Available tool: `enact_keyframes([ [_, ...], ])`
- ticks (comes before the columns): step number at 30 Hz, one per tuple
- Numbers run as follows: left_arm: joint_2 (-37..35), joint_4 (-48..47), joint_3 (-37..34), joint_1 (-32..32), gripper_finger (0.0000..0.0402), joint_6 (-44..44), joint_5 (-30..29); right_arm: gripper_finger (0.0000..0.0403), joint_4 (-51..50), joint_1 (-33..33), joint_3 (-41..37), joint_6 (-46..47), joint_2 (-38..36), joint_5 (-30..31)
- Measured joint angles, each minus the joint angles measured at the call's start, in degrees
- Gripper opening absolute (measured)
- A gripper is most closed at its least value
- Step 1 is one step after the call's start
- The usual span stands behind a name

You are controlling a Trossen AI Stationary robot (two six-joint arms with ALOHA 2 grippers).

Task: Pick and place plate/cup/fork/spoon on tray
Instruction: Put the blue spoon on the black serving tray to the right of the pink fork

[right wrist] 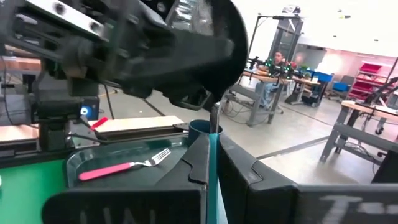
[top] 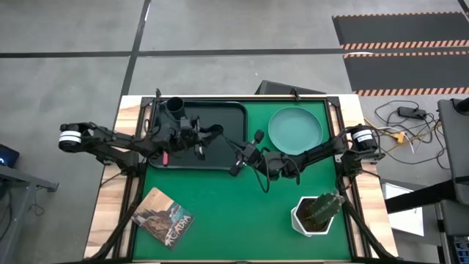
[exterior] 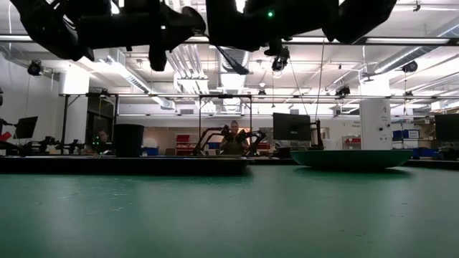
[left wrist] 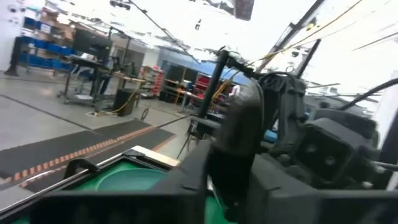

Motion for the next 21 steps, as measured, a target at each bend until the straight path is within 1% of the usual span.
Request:
enact_keyframes([
  [1, 0.0, -0.1, 0.0, 0.0, 0.0022, -0.1, -0.3, 0.0008, -0.2, 0.0, 0.0, 0.0, 0.0, 0.0],
  [2, 0.1, -0.1, 0.0, 0.0, 0.0012, -0.3, -0.6, 0.0008, -0.3, -0.1, 0.0, 0.2, 0.0, -0.1],
  [5, 0.3, -0.4, 0.0, 0.0, 0.0006, -1.3, -2.7, 0.0009, -1.1, -0.5, 0.0, 2.2, 0.0, -0.1],
  [8, 0.3, -0.9, -0.1, 0.0, 0.0003, -1.9, -4.3, 0.0024, -2.3, -0.9, 0.0, 3.7, 0.0, -0.3],
  [13, 0.2, -1.3, 0.0, 0.0, 0.0002, -2.9, -4.6, 0.0084, -5.6, -1.9, 0.0, 7.6, 0.0, 0.0],
  [17, -0.8, -3.0, 0.0, 0.4, 0.0001, -2.9, -4.5, 0.0136, -7.3, -1.9, 0.0, 8.2, -0.2, 0.1],
  [19, -3.1, -7.3, 0.1, 1.2, 0.0001, -3.1, -4.5, 0.0156, -9.5, -1.8, -0.1, 8.2, -1.2, 0.1],
  [21, -6.0, -14.2, 0.6, 2.1, 0.0001, -3.2, -4.8, 0.0172, -12.8, -1.8, -0.1, 8.8, -2.8, 0.1],
])
